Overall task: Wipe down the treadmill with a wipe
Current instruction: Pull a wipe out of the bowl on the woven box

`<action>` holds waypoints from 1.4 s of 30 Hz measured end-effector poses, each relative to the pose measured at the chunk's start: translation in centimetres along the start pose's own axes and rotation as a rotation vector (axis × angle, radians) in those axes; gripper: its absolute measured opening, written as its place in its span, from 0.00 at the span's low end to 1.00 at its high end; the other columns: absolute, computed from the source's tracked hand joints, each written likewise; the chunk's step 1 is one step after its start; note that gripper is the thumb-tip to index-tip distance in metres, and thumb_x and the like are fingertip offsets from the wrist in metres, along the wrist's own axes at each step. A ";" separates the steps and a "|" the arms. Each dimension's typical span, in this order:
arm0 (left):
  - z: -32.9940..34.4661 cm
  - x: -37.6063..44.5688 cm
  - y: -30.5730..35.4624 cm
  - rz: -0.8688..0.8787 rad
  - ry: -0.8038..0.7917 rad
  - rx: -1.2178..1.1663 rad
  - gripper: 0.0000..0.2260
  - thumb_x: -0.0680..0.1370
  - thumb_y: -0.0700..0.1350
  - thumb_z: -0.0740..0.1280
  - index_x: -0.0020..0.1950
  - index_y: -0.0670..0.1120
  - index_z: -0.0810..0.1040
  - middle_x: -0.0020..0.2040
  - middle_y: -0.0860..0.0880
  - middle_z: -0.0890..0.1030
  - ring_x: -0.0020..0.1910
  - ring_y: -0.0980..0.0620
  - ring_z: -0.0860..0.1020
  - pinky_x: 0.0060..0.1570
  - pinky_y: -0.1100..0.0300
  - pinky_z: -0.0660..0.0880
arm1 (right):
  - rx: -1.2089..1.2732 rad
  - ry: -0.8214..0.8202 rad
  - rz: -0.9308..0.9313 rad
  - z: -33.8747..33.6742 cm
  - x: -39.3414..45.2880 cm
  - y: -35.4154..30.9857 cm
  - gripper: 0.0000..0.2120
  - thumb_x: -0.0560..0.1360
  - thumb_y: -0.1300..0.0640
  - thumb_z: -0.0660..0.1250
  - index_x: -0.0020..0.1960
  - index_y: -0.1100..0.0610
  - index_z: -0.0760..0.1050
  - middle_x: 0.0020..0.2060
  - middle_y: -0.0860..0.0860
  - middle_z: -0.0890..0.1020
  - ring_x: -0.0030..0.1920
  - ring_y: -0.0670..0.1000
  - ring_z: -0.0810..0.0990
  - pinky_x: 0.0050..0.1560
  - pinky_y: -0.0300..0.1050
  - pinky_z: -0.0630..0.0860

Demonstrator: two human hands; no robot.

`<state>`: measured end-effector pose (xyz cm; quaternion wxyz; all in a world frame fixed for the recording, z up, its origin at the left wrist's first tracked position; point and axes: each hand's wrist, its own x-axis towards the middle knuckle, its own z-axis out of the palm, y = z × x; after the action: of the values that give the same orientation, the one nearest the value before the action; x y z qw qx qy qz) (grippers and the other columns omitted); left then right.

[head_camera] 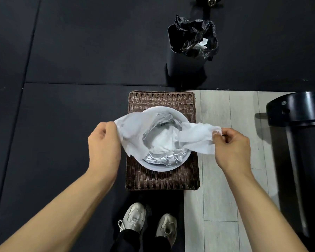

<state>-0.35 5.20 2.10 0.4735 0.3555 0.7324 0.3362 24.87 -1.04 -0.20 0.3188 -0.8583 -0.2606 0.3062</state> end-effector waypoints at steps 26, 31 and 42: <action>1.8 -1.0 -0.8 0.248 -0.272 0.542 0.09 0.77 0.55 0.75 0.44 0.52 0.80 0.46 0.58 0.80 0.46 0.59 0.77 0.41 0.61 0.71 | -0.207 -0.092 -0.132 1.1 -2.6 -2.6 0.09 0.82 0.59 0.62 0.53 0.50 0.81 0.43 0.46 0.83 0.40 0.47 0.79 0.39 0.42 0.74; 0.3 0.3 -0.8 0.226 -0.134 0.514 0.12 0.79 0.53 0.71 0.39 0.49 0.77 0.38 0.51 0.79 0.39 0.49 0.77 0.38 0.54 0.71 | -0.180 0.025 -0.099 -0.2 -1.2 -2.3 0.10 0.81 0.60 0.60 0.55 0.54 0.79 0.47 0.51 0.83 0.48 0.55 0.80 0.50 0.51 0.78; -0.6 0.0 -1.2 0.186 -0.185 0.520 0.07 0.81 0.49 0.68 0.44 0.50 0.79 0.38 0.53 0.81 0.37 0.56 0.79 0.34 0.64 0.72 | 0.024 0.160 0.003 -2.8 -0.9 -1.5 0.10 0.80 0.61 0.58 0.54 0.55 0.77 0.50 0.52 0.81 0.48 0.53 0.78 0.38 0.43 0.70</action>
<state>-1.12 4.51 1.28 0.3984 0.5597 0.7119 0.1456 25.83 -1.71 2.83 0.3482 -0.8767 -0.2291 0.2401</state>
